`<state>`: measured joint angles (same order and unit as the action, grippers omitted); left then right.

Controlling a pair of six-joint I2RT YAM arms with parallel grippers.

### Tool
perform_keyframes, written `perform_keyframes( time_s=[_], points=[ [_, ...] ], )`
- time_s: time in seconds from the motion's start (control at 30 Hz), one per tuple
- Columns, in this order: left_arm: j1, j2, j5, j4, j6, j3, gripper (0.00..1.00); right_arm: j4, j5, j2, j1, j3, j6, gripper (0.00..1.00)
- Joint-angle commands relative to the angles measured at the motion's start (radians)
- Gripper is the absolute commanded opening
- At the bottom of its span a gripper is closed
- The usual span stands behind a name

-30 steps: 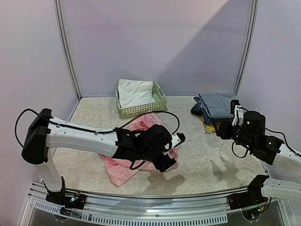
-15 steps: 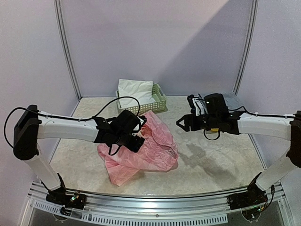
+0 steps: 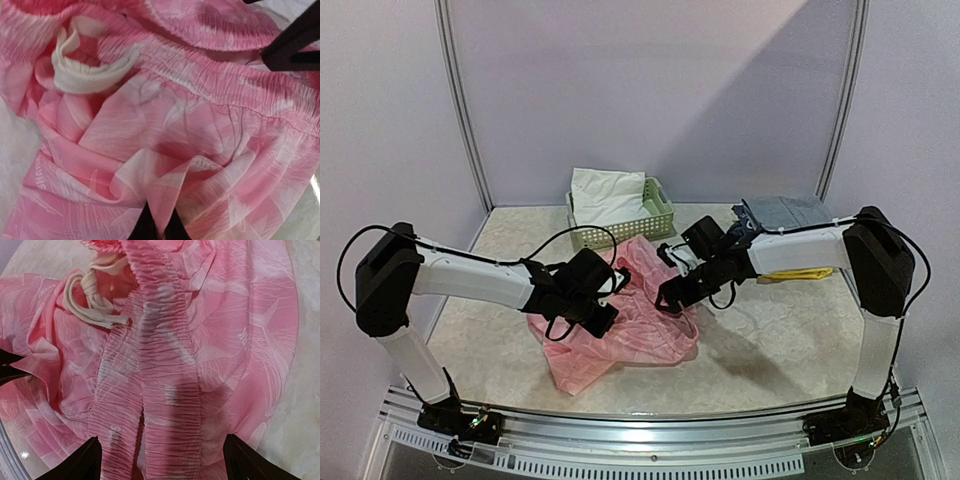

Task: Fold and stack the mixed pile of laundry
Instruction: Adjust the crumpled shorts at the center of the board.

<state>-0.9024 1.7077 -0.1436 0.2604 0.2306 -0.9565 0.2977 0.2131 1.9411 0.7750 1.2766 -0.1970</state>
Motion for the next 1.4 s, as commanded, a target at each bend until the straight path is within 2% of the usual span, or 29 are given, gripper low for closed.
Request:
perform_keyframes(
  time_s=[0.0,0.47,0.93,1.1,1.37],
  points=[
    [0.007,-0.049,0.072,-0.065,0.017,0.056,0.01,0.073,-0.01,0.059,0.014,0.084,0.05,0.84],
    [-0.019,-0.131,0.078,-0.172,0.018,0.195,0.0,0.137,-0.057,0.221,0.03,0.226,0.045,0.75],
    [-0.039,-0.146,0.063,-0.242,0.024,0.272,0.0,0.161,-0.165,0.23,0.059,0.227,0.038,0.62],
    [-0.045,-0.146,0.047,-0.243,0.027,0.291,0.0,0.161,-0.207,0.191,0.063,0.213,0.031,0.62],
    [-0.049,-0.116,0.04,-0.324,0.041,0.33,0.0,0.138,-0.208,0.113,0.083,0.184,0.042,0.68]
  ],
)
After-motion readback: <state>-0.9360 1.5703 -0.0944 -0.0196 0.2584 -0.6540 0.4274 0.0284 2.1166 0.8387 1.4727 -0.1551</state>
